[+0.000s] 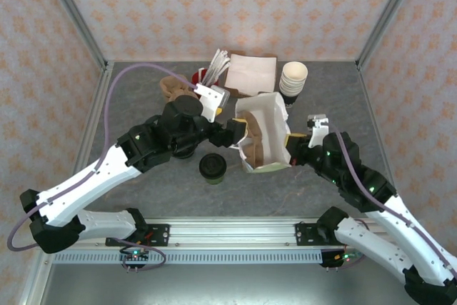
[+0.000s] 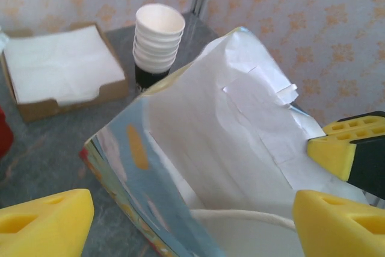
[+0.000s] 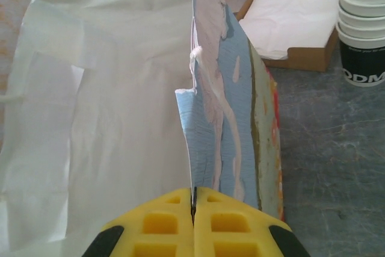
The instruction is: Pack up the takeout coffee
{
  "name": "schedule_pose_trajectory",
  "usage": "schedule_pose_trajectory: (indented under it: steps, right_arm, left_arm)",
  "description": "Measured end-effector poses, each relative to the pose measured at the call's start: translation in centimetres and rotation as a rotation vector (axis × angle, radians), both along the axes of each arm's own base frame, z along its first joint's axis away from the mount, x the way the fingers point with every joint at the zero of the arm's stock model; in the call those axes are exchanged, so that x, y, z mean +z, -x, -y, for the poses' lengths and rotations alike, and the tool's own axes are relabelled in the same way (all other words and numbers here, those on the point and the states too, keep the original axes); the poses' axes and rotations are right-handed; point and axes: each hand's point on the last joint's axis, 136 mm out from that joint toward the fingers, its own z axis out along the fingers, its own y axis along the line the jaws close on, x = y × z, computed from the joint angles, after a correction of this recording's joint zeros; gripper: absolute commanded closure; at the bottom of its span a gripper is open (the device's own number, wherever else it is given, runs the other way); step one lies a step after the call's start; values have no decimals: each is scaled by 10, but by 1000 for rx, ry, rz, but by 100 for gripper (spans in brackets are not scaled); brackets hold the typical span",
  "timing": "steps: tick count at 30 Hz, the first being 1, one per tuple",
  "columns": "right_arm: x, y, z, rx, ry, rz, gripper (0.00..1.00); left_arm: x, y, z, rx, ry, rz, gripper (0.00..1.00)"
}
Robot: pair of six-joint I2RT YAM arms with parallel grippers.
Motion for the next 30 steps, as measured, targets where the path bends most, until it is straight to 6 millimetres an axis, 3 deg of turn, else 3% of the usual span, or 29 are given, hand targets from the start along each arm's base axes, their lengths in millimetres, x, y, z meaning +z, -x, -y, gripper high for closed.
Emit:
schedule_pose_trajectory:
  steps: [6, 22, 25, 30]
  right_arm:
    - [-10, 5, -6, 55, -28, 61, 100]
    - [-10, 20, -8, 137, -38, 154, 100]
    - [-12, 18, -8, 128, -32, 146, 100]
    - [-14, 13, -7, 104, -24, 130, 100]
  left_arm:
    - [-19, 2, -1, 24, 11, -65, 13]
    - [-23, 5, 6, 5, 45, -109, 17]
    - [-11, 5, 6, 3, 44, -103, 19]
    - [41, 12, 9, -27, 87, -37, 24]
